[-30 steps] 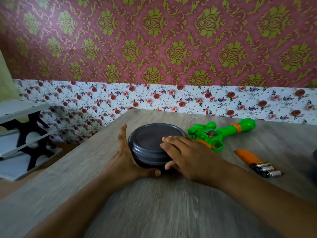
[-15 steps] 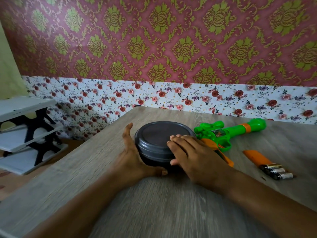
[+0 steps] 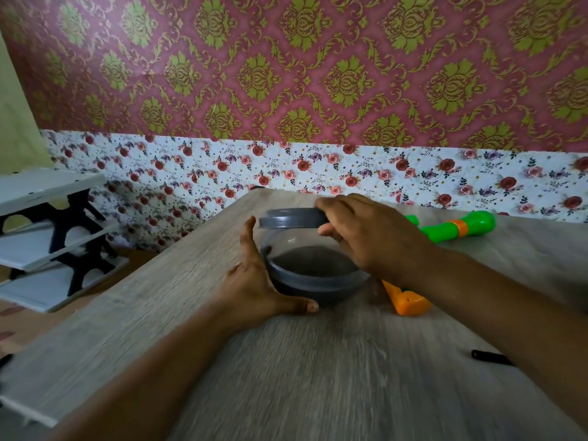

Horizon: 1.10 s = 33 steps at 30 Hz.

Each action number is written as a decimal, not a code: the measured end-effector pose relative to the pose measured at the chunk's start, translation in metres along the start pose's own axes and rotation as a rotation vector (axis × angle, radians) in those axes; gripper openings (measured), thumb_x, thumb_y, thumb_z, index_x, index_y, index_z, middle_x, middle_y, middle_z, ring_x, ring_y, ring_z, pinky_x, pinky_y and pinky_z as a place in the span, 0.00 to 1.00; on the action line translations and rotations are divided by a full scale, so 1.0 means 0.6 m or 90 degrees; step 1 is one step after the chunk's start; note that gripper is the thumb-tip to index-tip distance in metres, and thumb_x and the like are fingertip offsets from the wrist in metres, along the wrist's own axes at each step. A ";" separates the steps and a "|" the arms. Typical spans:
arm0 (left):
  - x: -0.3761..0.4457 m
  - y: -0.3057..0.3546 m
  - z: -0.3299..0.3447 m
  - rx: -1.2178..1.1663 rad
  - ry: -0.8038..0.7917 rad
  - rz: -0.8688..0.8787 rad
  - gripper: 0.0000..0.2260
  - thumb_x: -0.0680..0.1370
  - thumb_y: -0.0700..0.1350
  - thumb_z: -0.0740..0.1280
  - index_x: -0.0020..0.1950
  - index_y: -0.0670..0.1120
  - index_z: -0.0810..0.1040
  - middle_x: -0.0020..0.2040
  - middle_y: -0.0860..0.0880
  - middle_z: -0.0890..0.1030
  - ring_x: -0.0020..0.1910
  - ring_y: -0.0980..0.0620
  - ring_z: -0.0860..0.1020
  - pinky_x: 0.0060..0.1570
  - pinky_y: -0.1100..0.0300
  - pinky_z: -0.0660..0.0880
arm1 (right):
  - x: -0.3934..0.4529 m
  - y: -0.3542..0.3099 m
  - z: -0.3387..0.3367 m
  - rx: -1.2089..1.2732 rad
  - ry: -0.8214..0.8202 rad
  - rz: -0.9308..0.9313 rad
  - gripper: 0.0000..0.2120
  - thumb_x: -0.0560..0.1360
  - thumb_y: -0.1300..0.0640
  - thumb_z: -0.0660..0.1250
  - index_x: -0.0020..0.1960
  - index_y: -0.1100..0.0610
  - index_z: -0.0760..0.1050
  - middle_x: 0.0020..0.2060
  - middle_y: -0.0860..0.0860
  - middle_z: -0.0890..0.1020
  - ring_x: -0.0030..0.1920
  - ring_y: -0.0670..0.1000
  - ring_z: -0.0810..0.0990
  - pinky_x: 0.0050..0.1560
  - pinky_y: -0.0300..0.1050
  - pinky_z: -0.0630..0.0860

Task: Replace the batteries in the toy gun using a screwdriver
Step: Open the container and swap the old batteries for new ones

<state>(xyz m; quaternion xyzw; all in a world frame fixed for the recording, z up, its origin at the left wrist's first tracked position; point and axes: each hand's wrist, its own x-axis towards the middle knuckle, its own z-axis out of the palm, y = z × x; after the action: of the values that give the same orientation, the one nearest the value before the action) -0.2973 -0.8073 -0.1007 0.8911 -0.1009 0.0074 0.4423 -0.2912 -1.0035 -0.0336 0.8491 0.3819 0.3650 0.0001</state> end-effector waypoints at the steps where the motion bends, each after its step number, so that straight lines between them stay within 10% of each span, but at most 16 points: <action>1: 0.000 0.002 0.000 0.003 0.000 -0.006 0.70 0.48 0.65 0.78 0.67 0.63 0.23 0.76 0.44 0.60 0.74 0.43 0.61 0.74 0.47 0.55 | 0.001 -0.003 0.005 0.011 -0.017 0.006 0.20 0.76 0.50 0.55 0.59 0.63 0.72 0.47 0.60 0.82 0.47 0.59 0.81 0.40 0.50 0.79; 6: 0.000 0.003 0.004 0.013 0.024 -0.015 0.69 0.52 0.60 0.79 0.66 0.62 0.21 0.76 0.44 0.60 0.74 0.42 0.61 0.73 0.48 0.55 | 0.021 -0.002 0.026 0.091 -0.140 0.119 0.18 0.79 0.53 0.56 0.67 0.57 0.64 0.61 0.57 0.75 0.61 0.55 0.72 0.56 0.51 0.72; 17: 0.003 0.000 0.010 0.031 0.044 0.010 0.69 0.51 0.63 0.79 0.64 0.65 0.20 0.76 0.46 0.61 0.73 0.44 0.65 0.72 0.47 0.60 | 0.074 -0.001 0.073 0.074 -0.272 0.155 0.13 0.80 0.53 0.55 0.61 0.57 0.64 0.57 0.59 0.75 0.55 0.57 0.74 0.48 0.47 0.68; 28: 0.004 -0.005 0.005 0.018 0.046 0.011 0.69 0.49 0.66 0.77 0.65 0.64 0.20 0.76 0.47 0.60 0.73 0.44 0.64 0.72 0.43 0.60 | 0.096 -0.001 0.056 0.297 -0.200 0.322 0.16 0.79 0.50 0.58 0.63 0.58 0.69 0.61 0.57 0.76 0.58 0.55 0.75 0.54 0.46 0.70; 33: -0.002 -0.001 0.000 0.001 0.044 0.029 0.70 0.47 0.68 0.76 0.67 0.62 0.22 0.78 0.49 0.53 0.76 0.45 0.57 0.74 0.45 0.56 | 0.052 0.001 -0.034 0.331 -0.120 0.305 0.13 0.78 0.52 0.61 0.50 0.60 0.78 0.41 0.55 0.82 0.40 0.50 0.78 0.43 0.41 0.72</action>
<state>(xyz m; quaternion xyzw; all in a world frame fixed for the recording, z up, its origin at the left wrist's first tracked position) -0.2984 -0.8065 -0.1012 0.8882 -0.1055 0.0482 0.4446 -0.2896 -0.9896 0.0009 0.9160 0.2506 0.1656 -0.2659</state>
